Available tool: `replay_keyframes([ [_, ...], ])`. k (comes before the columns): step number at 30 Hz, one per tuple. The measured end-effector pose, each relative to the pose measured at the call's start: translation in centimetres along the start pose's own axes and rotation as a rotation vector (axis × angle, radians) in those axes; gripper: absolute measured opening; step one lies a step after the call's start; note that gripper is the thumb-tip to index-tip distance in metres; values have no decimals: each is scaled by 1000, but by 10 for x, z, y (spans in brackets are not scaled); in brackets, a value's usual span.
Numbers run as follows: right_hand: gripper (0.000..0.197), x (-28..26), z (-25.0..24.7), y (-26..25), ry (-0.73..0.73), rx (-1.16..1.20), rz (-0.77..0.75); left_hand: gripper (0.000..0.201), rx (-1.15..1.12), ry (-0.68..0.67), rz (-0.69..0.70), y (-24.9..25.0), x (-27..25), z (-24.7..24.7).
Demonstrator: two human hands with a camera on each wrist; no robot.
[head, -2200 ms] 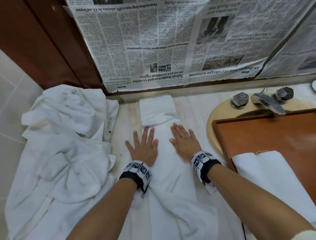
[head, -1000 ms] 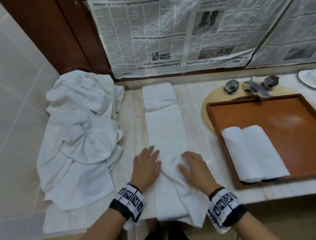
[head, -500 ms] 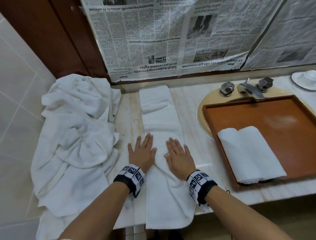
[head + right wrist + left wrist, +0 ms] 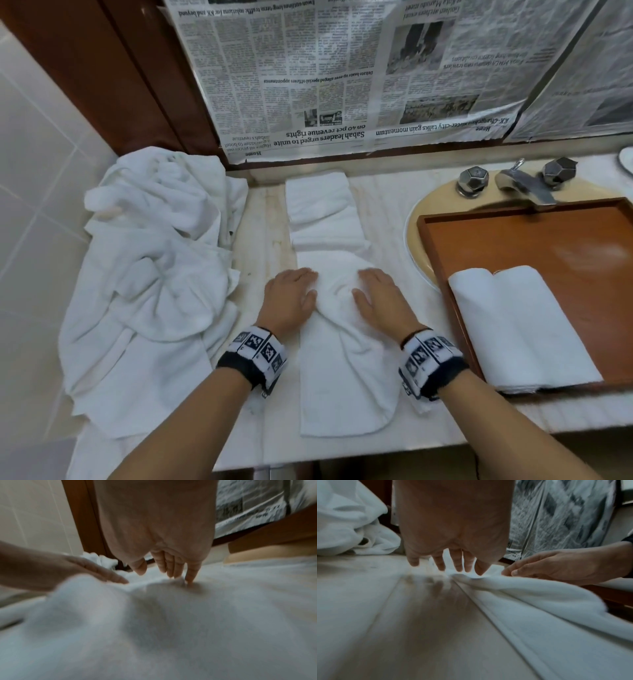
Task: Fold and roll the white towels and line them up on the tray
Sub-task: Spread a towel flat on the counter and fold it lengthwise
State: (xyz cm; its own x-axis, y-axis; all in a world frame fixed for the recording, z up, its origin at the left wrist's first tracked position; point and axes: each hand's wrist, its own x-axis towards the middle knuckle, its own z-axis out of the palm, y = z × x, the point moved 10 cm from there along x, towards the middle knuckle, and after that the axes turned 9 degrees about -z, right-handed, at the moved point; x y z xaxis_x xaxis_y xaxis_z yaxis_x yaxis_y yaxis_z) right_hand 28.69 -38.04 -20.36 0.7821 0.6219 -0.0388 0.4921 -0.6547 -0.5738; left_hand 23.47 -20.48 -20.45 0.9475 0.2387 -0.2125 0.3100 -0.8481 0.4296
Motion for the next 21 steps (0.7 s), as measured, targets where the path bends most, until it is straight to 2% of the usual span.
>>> replay_keyframes([
  [2, 37, -26, -3, 1, -42, -46, 32, 51, -39, -11, 36, 3, -18, 3],
  [4, 39, -49, 4, 5, -166, -143, 81, 44, 33, -38, 51, 5, -26, 10],
  [6, 37, -62, 7, 9, -228, -203, 130, 35, 67, -32, 62, 8, -25, 11],
  [9, 17, -69, 2, 11, -229, -174, 216, 27, 28, -59, 45, 11, -22, 13],
  [13, 19, -81, -14, -3, -218, -45, 279, 14, -121, -55, 80, 12, -27, 10],
  [18, 21, -106, -38, -70, -169, 119, 84, 15, -207, -8, 58, 1, -44, 6],
  [21, 25, -126, -20, -116, -235, 56, -40, 17, -193, -48, 41, -5, -51, 14],
])
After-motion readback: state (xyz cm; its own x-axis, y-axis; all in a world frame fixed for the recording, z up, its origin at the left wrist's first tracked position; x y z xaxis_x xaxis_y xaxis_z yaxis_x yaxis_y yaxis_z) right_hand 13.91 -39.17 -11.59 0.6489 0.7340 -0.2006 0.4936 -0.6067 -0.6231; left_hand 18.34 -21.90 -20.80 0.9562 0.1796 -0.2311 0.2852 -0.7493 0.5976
